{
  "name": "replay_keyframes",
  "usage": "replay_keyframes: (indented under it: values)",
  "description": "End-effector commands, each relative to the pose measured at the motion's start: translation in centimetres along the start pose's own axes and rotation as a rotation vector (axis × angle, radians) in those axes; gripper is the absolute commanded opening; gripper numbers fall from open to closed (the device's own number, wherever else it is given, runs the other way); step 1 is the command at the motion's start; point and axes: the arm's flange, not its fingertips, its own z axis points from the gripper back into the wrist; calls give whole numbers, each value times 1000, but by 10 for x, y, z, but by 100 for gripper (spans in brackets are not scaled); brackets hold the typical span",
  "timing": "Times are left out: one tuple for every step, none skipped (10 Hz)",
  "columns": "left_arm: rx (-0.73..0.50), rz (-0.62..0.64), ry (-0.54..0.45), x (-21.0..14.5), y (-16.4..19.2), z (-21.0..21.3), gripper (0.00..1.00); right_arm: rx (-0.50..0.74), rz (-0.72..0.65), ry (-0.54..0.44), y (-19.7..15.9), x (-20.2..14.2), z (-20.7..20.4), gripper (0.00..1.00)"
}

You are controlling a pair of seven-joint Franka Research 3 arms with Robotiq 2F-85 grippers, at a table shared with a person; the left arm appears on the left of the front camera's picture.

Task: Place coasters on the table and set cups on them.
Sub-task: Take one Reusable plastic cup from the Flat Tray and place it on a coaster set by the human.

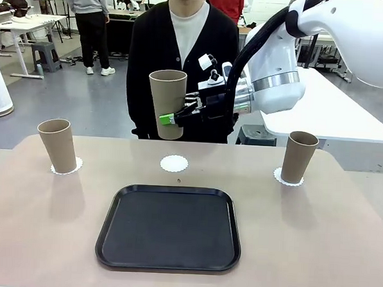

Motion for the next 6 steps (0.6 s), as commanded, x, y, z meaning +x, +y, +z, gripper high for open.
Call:
replay_keyframes:
  values:
    - [-5, 3, -4, 0, -4, 2, 100, 5, 41, -13, -27, -14, 4, 82]
    - [-5, 3, -4, 0, -4, 2, 100, 7, 66, -34, -54, -26, 9, 82]
    - [-5, 3, -4, 0, -4, 2, 100, 9, 66, -60, -78, -38, 14, 82]
    - [-5, 3, -4, 0, -4, 2, 100, 31, 50, -99, -103, -55, 18, 82]
    - [-5, 3, -4, 0, -4, 2, 100, 35, 56, -123, -121, -67, 18, 82]
    - [-5, 3, -4, 0, -4, 2, 100, 47, 34, -118, -132, -82, 13, 82]
